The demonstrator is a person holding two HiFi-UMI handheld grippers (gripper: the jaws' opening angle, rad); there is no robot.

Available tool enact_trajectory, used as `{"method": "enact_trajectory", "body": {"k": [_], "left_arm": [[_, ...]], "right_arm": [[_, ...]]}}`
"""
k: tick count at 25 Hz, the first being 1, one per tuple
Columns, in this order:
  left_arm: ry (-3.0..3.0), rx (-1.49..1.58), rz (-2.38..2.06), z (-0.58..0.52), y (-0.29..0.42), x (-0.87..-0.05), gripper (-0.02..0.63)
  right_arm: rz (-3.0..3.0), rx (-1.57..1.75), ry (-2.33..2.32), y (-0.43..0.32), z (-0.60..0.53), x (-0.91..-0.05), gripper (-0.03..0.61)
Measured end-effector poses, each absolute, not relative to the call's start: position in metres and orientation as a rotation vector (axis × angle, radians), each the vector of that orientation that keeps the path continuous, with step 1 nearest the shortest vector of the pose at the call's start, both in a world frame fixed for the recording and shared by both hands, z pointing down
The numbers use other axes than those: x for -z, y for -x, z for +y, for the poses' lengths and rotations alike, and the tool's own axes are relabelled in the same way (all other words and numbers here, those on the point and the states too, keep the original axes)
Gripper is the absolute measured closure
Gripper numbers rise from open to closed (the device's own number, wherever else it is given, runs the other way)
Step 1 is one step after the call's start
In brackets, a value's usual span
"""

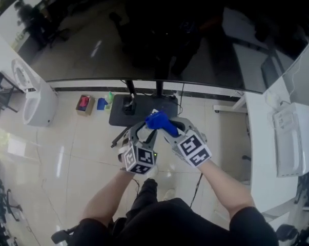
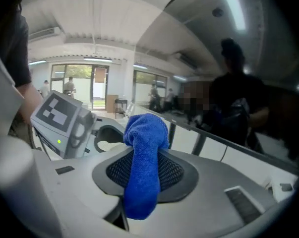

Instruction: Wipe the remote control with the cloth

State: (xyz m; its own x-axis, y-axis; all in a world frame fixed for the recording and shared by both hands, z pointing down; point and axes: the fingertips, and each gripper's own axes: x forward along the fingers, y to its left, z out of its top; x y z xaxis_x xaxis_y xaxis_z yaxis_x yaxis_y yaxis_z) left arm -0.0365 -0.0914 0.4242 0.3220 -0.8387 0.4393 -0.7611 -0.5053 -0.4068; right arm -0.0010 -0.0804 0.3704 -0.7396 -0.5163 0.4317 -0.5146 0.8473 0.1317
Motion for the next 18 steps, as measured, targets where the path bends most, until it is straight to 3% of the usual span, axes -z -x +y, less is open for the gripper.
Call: {"method": "enact_trajectory", "body": {"k": [8, 18], "left_arm": [[2.129, 1.053, 1.138, -0.024, -0.004, -0.36, 0.407], [2.054, 1.022, 0.98, 0.025, 0.008, -0.335, 0.407]], "right_arm": [[-2.461, 0.102, -0.554, 0.016, 0.007, -0.335, 0.459], [-2.333, 0.243, -0.831, -0.015, 0.006, -0.303, 0.463]]}}
